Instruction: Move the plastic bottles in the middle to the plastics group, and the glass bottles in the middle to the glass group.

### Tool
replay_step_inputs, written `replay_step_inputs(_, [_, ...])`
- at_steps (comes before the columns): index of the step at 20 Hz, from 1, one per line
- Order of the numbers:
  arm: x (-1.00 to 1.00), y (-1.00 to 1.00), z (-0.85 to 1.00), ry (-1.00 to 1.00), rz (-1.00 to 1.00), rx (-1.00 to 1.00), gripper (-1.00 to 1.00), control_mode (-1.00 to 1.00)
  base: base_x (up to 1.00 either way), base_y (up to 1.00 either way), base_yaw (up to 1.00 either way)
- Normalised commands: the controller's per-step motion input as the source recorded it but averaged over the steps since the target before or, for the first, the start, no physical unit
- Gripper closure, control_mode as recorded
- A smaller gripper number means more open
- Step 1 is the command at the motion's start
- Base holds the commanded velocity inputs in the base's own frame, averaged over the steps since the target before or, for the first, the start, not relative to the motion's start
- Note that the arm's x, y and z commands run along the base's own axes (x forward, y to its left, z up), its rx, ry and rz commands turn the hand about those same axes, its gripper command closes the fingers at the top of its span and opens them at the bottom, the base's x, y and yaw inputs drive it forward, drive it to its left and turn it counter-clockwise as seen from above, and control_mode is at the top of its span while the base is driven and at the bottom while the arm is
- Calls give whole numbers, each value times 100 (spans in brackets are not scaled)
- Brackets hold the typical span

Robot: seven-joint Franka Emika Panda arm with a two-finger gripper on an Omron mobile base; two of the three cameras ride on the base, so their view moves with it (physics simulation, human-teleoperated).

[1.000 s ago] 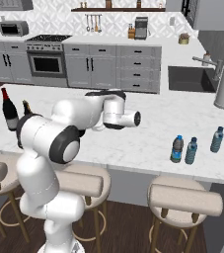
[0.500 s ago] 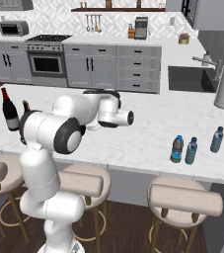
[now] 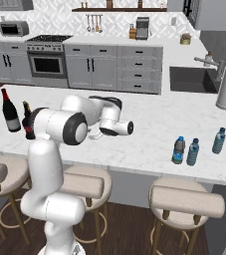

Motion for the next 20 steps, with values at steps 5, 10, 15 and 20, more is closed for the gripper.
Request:
replay_step_inputs(5, [8,5,-13,1,0,0,-100,-100,0,0,0])
replay_step_inputs(10, [2,26,0,1,0,0,-100,-100,0,0,0])
replay_step_inputs(15, [17,39,0,3,0,0,-100,-100,0,0,0])
replay_step_inputs(20, [25,24,0,4,0,0,-100,-100,0,0,0])
